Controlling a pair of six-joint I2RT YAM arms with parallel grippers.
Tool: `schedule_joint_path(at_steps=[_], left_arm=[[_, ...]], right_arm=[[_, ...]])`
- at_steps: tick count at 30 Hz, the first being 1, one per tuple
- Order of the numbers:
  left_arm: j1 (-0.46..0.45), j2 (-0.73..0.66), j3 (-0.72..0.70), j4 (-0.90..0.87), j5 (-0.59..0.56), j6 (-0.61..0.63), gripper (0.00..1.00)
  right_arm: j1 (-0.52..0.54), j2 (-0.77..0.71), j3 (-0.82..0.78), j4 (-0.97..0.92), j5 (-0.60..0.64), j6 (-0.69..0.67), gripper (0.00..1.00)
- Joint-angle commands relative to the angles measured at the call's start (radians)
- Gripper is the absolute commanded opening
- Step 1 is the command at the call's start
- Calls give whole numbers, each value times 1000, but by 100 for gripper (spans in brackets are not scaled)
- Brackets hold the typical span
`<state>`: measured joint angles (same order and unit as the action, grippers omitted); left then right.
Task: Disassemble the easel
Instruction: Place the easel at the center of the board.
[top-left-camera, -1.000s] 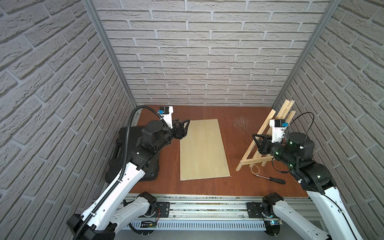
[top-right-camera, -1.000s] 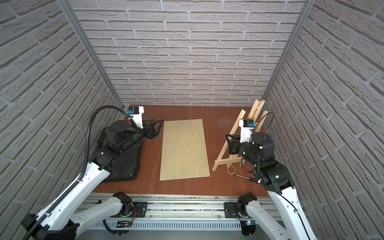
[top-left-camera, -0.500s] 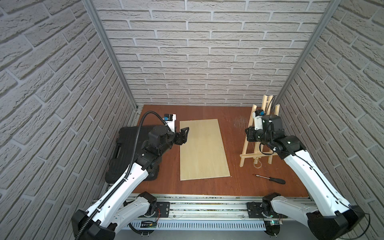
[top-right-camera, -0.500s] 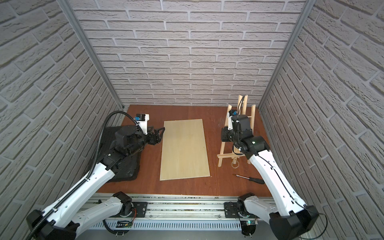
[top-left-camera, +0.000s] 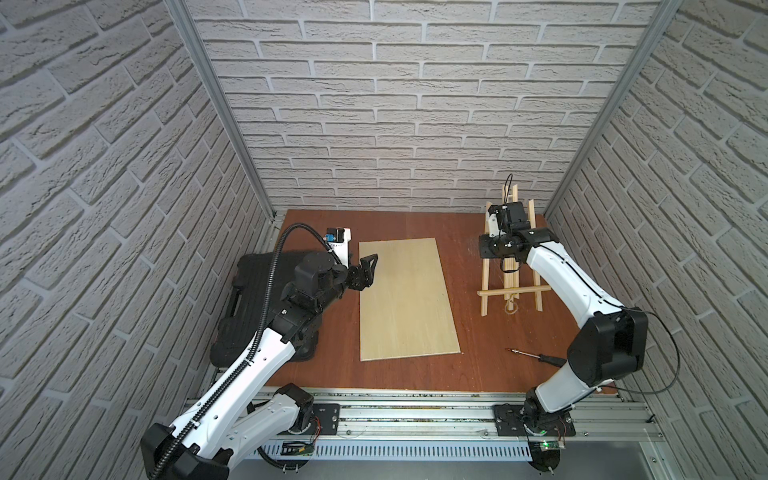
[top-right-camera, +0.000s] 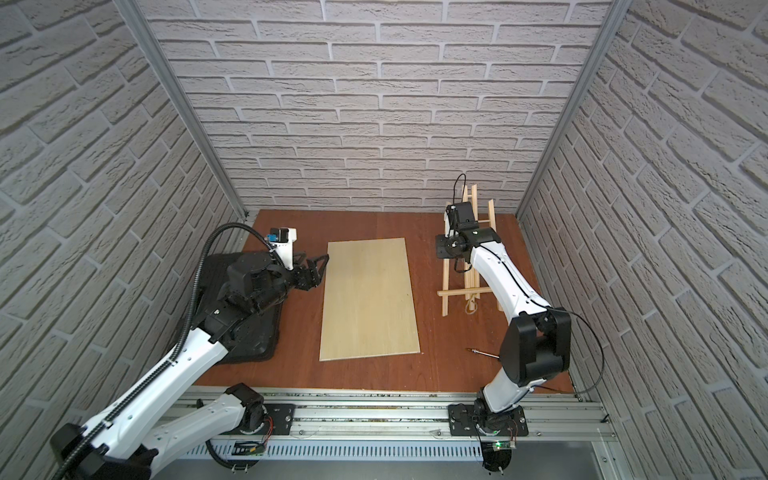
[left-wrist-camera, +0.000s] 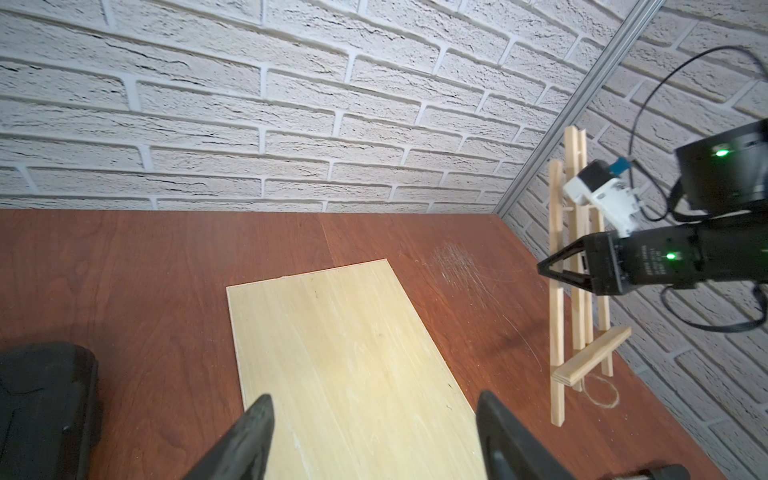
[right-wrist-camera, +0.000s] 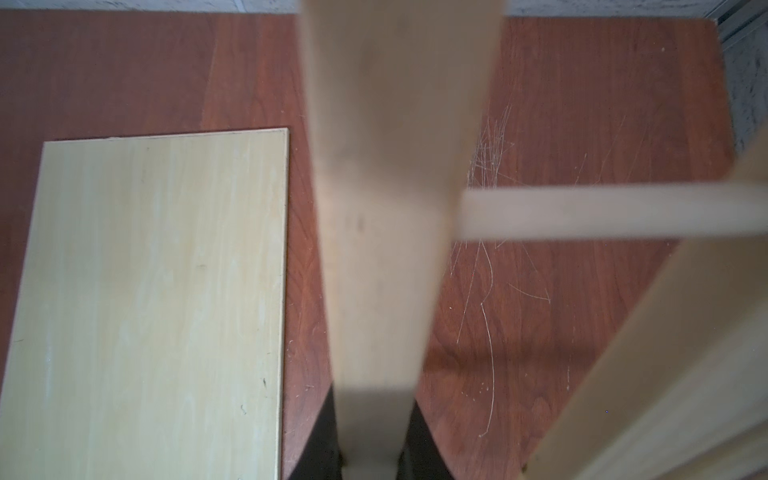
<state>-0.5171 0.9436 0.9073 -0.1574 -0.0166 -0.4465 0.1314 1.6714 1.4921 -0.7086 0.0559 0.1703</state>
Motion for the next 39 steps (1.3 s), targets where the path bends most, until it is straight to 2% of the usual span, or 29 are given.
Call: schedule_joint_path(at_steps=[1,9,15,25,30,39], left_arm=[[8,-14,-4,53,19,-1,76],[13,-19,-8,70,45,-4,77],[27,-14,-9,74,58,-11,77],[55,4,-12,95,101,-53,77],[64,9,-16,100,107,-61,78],[72,27,-18,111,130,-86,78]], right_arm=[[-21,72,73,38,-24,-36,3],[-61,360,256,-17,-118,-46,3],[-71,496,353,-54,-126,-55,3],[-93,571,396,-63,-159,-22,3],[-92,615,439,-107,-206,-3,8],[-94,626,413,-115,-171,31,16]])
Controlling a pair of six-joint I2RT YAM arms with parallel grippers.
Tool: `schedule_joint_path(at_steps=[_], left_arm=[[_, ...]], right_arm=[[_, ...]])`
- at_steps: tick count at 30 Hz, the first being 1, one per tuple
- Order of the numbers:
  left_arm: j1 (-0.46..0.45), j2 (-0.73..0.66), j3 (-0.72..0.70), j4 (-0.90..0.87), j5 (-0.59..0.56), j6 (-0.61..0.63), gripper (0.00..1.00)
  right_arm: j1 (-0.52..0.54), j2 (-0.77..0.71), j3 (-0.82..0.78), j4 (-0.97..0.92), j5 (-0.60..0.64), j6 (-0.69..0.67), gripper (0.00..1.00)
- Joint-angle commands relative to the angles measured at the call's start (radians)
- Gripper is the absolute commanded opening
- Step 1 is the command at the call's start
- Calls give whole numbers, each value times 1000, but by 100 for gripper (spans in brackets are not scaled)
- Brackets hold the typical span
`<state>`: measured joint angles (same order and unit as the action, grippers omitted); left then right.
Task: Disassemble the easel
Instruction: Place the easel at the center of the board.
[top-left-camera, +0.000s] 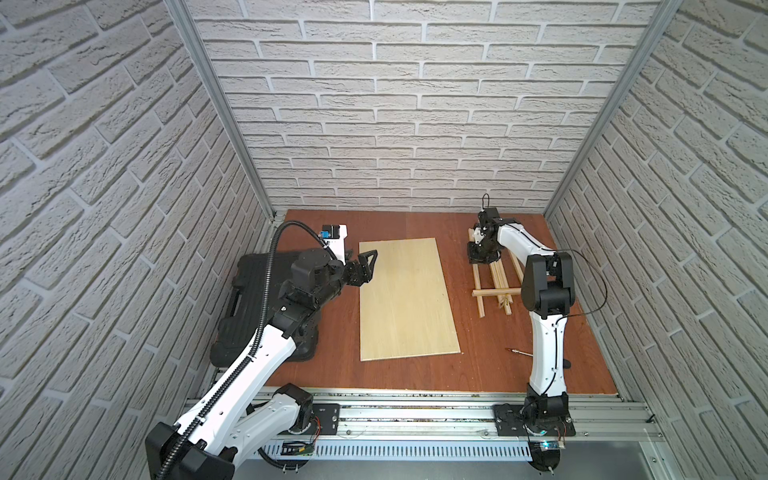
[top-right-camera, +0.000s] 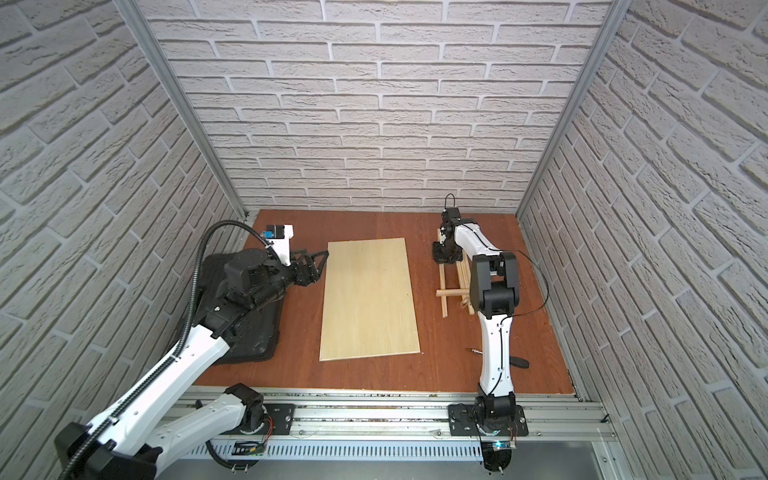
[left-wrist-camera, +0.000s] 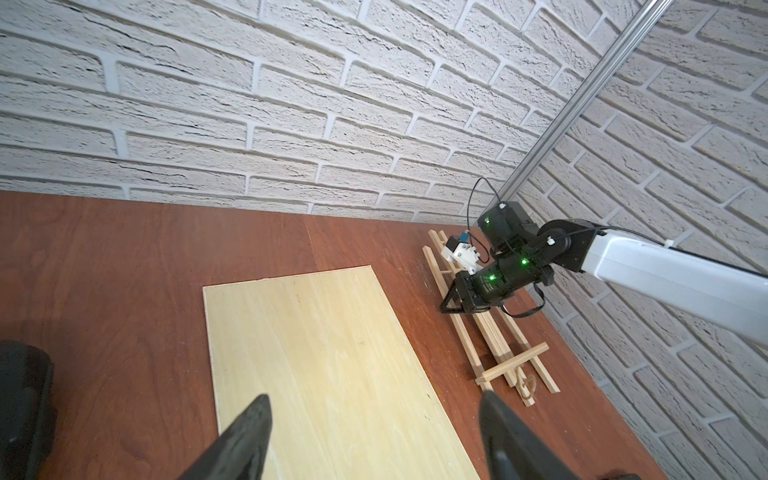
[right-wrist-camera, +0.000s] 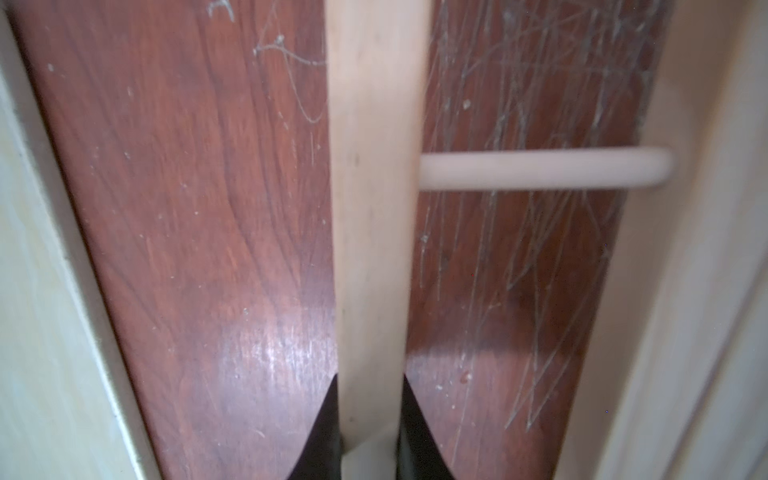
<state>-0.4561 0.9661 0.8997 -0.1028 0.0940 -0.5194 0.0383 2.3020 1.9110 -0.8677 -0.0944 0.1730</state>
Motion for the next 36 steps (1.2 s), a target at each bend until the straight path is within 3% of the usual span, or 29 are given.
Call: schedule_joint_path(at_steps=[1,11,24,27,31,36], left_arm=[[12,8,-11,57,22,-16,78],[24,14,-12,64,39,-29,84],[36,5,-11,61,40,-35,98],[36,-5,-11,56,28,-30,98],[35,-25,-4,38,0,-22,98],[35,-59,-13,29,-57,-17,98]], right_arm=[[-1,-8,-10,48,-24,33,18],[-2,-46,-64,97,-13,35,35],[-3,-279,-300,366,7,51,43],[-3,-494,-487,541,20,99,44],[-3,-824,-801,807,84,166,53],[-6,-1182,-1070,887,251,231,57]])
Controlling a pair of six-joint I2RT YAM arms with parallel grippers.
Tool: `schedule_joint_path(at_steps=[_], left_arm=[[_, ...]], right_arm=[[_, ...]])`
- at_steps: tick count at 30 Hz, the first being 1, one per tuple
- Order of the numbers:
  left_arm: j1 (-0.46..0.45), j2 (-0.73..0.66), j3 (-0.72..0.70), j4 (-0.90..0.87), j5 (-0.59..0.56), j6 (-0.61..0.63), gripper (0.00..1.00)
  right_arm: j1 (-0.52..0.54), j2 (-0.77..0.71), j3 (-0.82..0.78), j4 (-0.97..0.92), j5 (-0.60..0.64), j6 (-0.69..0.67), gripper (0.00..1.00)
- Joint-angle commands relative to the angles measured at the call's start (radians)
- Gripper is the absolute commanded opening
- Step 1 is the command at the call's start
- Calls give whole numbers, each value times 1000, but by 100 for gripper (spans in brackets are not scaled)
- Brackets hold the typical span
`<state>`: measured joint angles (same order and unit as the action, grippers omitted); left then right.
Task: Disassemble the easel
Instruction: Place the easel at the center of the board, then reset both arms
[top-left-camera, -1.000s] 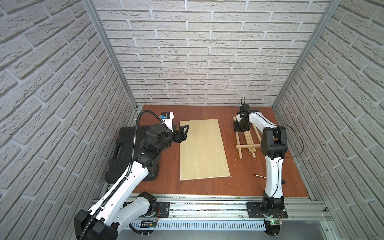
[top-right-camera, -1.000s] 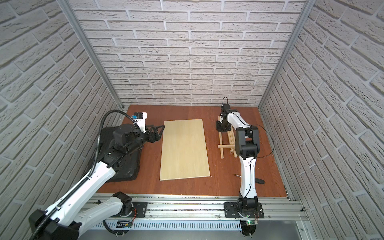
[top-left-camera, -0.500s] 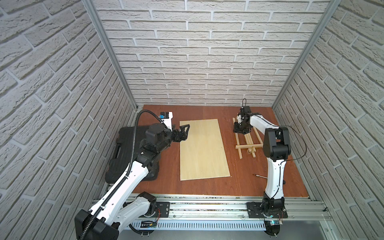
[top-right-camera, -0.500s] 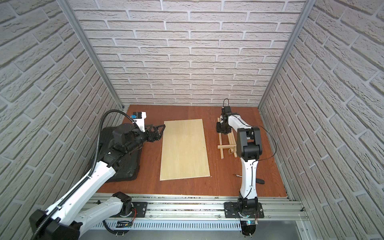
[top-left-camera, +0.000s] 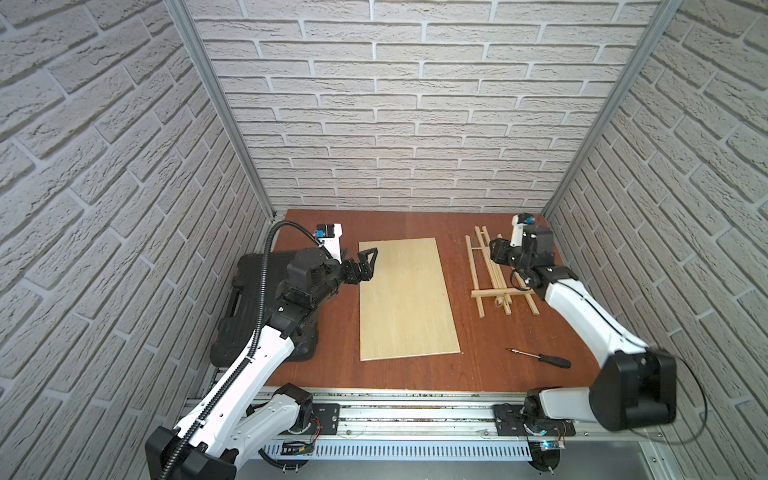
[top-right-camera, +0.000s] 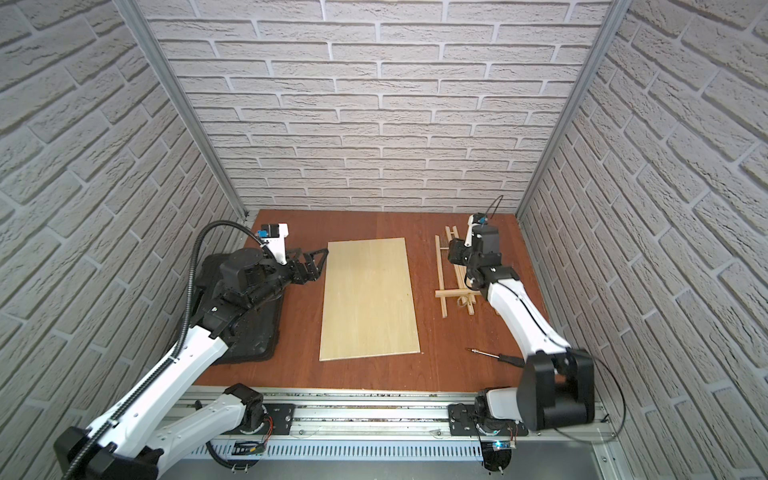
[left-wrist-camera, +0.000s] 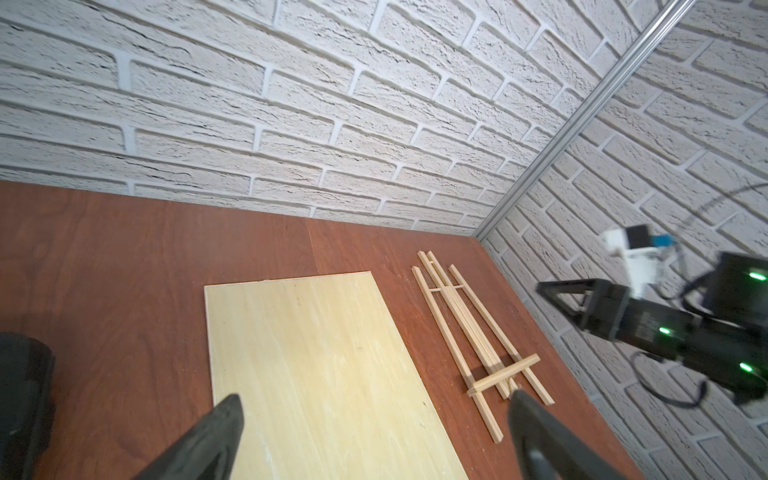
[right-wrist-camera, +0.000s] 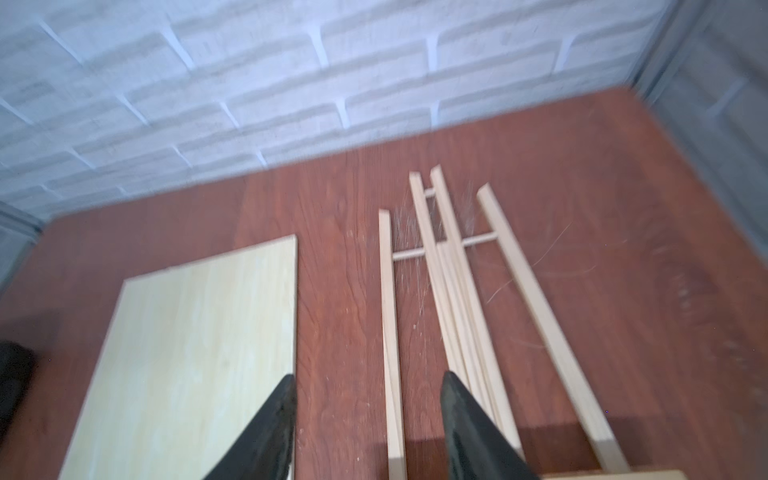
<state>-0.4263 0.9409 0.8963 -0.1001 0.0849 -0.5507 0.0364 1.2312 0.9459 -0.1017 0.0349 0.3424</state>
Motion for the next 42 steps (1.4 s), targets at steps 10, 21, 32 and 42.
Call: schedule_joint_path(at_steps=[10,21,32,42], left_arm=[[-21,-117,-71,35,-289,28,98],[-91,-207,-237,267,-608,297,98],[152,-133,-206,335,-495,313,98],[477,182,-222,403,-429,246,98]], right_arm=[[-6,-577,-368,-2,320,75,100],[-6,-752,-470,-36,504,63,100],[-6,-513,-466,163,434,-128,99],[-1,-197,-439,289,258,-319,99]])
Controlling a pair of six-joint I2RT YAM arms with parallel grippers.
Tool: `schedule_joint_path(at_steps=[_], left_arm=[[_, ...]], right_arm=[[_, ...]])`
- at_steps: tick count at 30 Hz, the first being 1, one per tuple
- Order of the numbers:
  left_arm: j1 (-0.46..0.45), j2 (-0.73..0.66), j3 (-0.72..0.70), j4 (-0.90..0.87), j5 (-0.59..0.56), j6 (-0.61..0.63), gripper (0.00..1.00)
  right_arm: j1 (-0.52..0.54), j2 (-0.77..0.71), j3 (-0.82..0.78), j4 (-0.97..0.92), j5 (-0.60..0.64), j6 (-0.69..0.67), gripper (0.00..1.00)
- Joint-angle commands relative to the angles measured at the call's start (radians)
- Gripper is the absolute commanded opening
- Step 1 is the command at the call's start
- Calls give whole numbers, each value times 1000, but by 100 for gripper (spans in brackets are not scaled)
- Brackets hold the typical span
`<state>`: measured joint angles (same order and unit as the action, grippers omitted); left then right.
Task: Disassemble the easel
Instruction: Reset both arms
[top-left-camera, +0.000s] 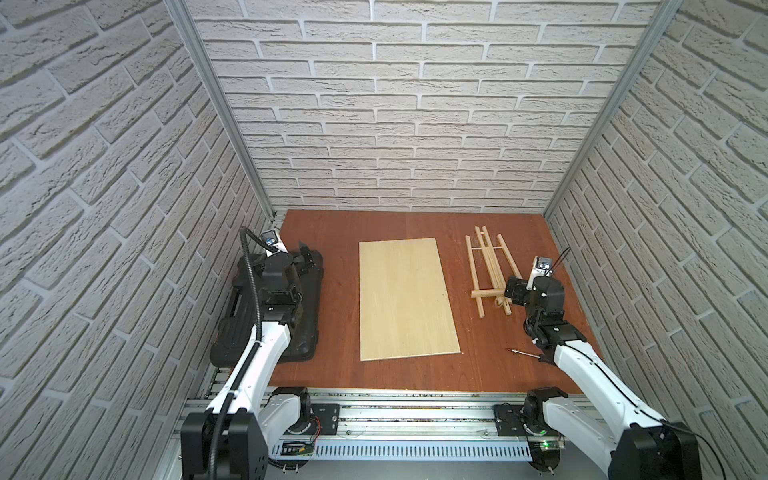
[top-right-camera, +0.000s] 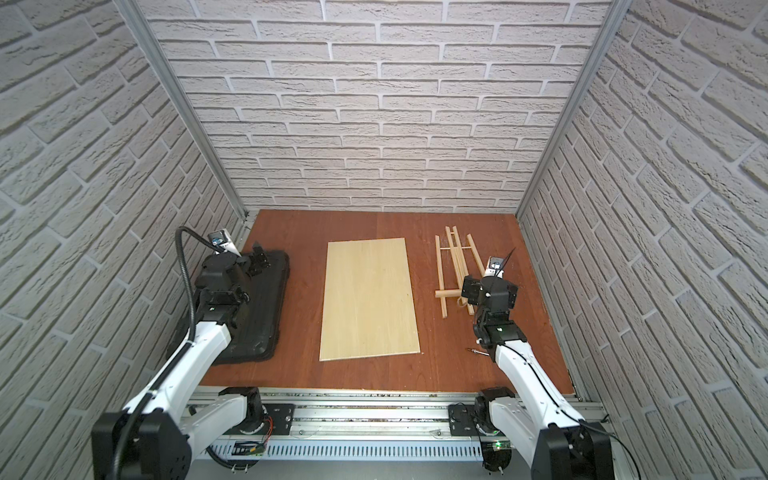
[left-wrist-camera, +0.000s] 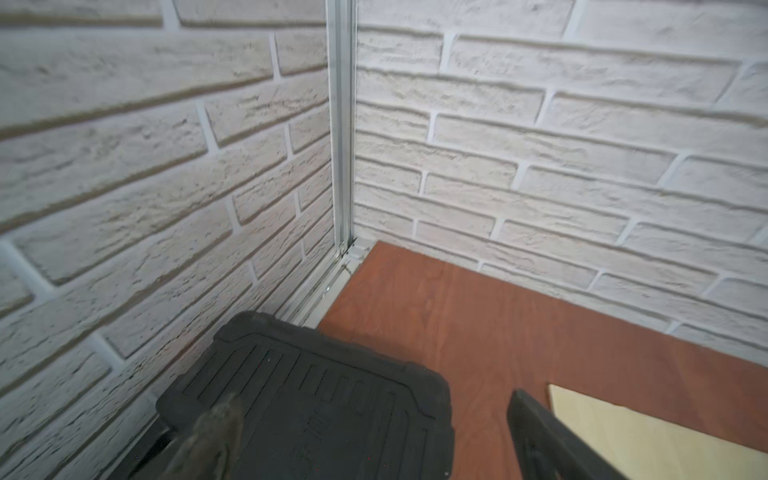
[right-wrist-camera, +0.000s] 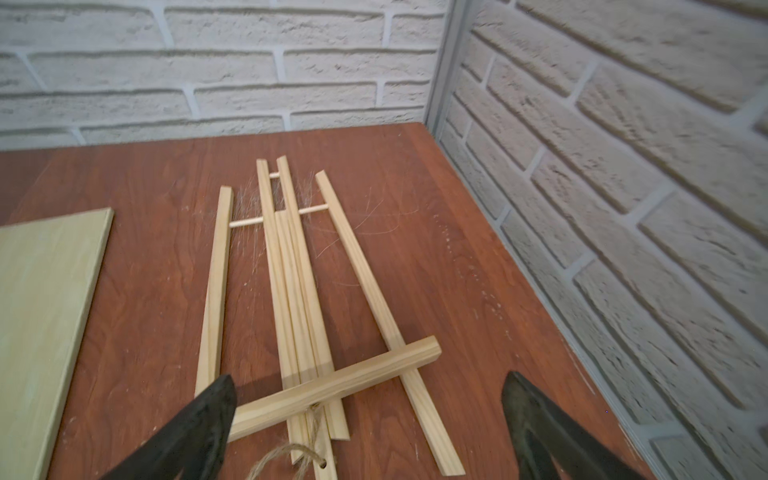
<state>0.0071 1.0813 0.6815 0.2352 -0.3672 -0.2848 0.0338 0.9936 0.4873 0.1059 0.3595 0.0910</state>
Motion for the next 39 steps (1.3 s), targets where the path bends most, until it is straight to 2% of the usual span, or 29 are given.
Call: schedule_joint_path(at_steps=[1,4,7,12,15,20,27,29,32,39], left_arm=[[65,59,-23,80,24,-40,98],[114,93,-68,116,25,-73,98],[118,118,-83,135,44,3,98],[117,181,-110,147,33,23,98],[99,219,-121,151,12,44,98],[71,279,-173,240,9,89,98],[34,334,-271,498,120,143,98],[23,355,-311,606,159,176,98],[14,399,-358,730,201,204,98],[-6,436,-395,821,246,245,98]], right_arm=[[1,68,32,77,-87,-70,99],[1,166,59,90,-167,-76,99],[2,278,98,77,-238,-99,99],[0,378,107,107,-293,-111,99],[0,370,75,156,-348,-140,99],[0,337,13,270,-356,-140,99],[-7,314,-79,471,-354,-87,99],[-15,326,-128,595,-376,-75,99],[-23,328,-146,631,-381,-63,99],[-26,347,-208,756,-390,-66,99]])
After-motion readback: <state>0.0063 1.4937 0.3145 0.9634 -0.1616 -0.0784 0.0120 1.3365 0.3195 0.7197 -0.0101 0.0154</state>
